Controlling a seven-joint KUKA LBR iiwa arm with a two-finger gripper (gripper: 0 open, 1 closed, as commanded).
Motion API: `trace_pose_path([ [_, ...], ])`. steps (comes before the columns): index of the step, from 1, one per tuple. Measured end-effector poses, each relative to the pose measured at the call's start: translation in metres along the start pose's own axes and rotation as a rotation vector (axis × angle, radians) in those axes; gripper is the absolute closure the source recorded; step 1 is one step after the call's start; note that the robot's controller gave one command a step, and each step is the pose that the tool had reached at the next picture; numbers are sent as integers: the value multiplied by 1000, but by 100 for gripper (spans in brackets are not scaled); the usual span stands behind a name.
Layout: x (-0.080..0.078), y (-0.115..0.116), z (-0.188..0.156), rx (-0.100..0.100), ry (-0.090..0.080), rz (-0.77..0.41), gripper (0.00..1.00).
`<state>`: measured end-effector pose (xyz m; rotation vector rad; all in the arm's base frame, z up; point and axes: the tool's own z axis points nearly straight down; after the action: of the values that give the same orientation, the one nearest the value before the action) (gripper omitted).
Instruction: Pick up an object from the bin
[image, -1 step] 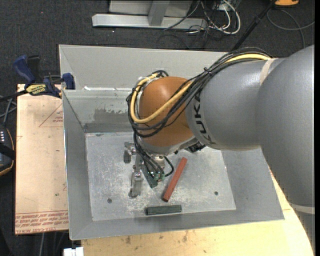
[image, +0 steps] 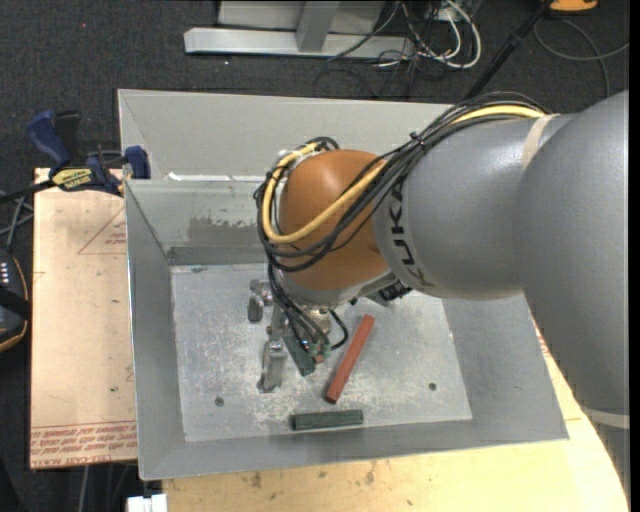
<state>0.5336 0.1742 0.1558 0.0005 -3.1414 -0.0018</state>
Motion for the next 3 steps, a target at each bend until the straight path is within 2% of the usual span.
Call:
trace_pose_path([
  [1, 8, -14, 13, -4, -8, -63, 0],
  [2, 10, -44, 41, 2, 1, -294, 0],
  [3, 1, -66, 47, -1, 0, -482, 0],
])
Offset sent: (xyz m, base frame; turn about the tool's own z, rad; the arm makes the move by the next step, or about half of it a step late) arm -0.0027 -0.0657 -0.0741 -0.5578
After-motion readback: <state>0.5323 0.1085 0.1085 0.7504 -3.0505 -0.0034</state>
